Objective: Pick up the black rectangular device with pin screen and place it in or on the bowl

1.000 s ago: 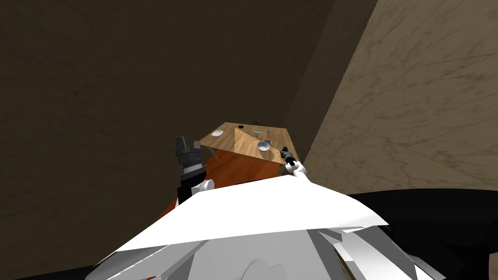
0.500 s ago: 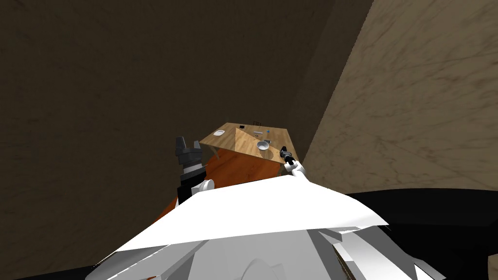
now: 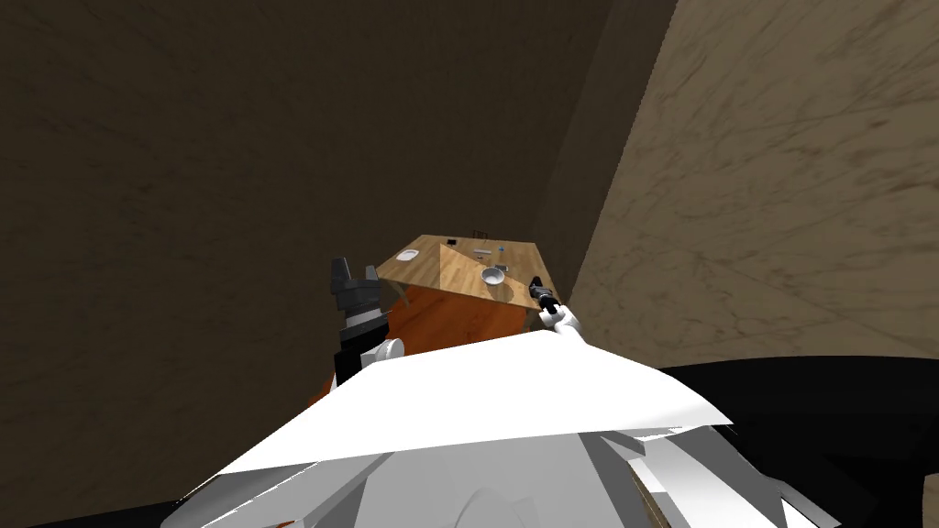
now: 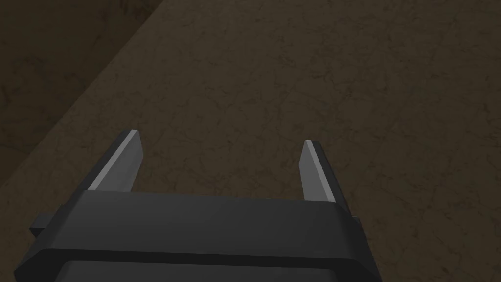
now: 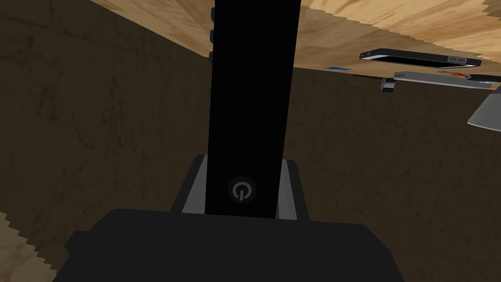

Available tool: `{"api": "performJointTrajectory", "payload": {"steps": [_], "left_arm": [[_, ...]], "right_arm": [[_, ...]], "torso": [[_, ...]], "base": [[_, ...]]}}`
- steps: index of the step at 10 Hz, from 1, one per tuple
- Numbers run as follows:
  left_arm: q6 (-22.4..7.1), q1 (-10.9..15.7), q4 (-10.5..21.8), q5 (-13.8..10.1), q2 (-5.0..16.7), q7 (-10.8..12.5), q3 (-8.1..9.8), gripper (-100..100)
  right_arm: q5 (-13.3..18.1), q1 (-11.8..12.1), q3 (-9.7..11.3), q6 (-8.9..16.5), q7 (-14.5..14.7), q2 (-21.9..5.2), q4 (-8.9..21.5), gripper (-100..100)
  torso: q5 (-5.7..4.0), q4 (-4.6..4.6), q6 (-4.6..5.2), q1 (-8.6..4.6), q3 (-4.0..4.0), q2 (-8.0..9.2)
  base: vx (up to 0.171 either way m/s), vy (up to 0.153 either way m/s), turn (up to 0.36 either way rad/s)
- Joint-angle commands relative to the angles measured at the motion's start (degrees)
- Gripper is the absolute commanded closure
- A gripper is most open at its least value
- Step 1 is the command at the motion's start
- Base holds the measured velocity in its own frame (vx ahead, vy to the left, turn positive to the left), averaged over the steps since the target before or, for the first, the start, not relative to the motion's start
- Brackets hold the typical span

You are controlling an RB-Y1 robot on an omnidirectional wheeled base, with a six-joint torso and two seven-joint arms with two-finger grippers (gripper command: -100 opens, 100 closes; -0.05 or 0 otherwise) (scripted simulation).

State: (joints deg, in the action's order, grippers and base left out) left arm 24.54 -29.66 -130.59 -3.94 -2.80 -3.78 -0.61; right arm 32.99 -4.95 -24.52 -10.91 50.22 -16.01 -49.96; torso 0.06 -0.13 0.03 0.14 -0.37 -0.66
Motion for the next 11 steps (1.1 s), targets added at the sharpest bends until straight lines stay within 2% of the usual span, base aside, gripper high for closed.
{"api": "performJointTrajectory", "payload": {"steps": [1,7,8,9,10,11], "left_arm": [[0.0,0.0,0.0,0.0,0.0,0.0,0.0,0],[0.0,0.01,0.0,0.0,0.0,0.0,0.0,0],[0.0,0.01,0.0,0.0,0.0,0.0,0.0,0],[0.0,0.02,0.0,0.0,0.0,0.0,0.0,0],[0.0,0.03,0.0,0.0,0.01,0.0,0.0,0],[0.0,0.04,0.0,0.0,0.01,0.0,0.0,0]], "right_arm": [[-0.3,2.81,2.7,-0.7,-2.32,-1.39,-2.53,100],[-1.54,13.4,12.81,-2.75,-10.68,-6.63,-11.75,100],[-1.38,12.54,11.73,-2.41,-9.64,-6.08,-11.15,100],[-1.39,12.79,11.91,-2.52,-9.91,-6.15,-11.26,0],[-1.29,13.49,11.55,-3.13,-9.52,-5.62,-11.14,100],[-1.26,13.72,11.41,-3.39,-9.36,-5.41,-11.13,100]], "torso": [[0.0,0.0,0.0,0.0,0.0,0.0],[0.03,0.05,-0.09,0.17,0.07,0.12],[-0.01,0.05,-0.12,0.14,0.07,0.11],[-0.03,0.11,-0.19,-0.03,0.16,0.25],[-0.05,0.14,-0.16,-0.15,0.24,0.4],[-0.14,0.12,-0.13,-0.21,0.4,0.76]], "base": [[0.17,0.078,-0.226],[0.131,0.084,-0.18],[0.051,0.043,-0.04],[0.008,0.009,0.008],[-0.085,-0.001,0.075],[-0.154,-0.007,0.054]]}}
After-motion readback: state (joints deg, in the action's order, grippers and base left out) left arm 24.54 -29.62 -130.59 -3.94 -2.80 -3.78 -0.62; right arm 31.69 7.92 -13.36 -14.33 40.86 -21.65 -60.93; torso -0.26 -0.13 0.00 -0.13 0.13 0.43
